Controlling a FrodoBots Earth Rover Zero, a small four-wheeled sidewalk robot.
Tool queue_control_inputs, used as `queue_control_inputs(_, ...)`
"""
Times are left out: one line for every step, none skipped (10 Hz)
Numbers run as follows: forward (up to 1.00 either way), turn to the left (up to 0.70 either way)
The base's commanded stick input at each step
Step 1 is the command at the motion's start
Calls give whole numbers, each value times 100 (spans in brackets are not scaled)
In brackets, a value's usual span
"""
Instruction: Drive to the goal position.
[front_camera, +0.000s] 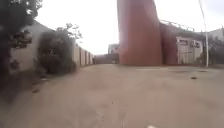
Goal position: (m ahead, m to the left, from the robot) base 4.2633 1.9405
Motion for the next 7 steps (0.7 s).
queue_control_inputs(100, 0)
queue_control_inputs(100, 0)
queue_control_inputs(100, 0)
queue_control_inputs(100, 0)
queue_control_inputs(100, 0)
queue_control_inputs(100, 0)
queue_control_inputs(100, 0)
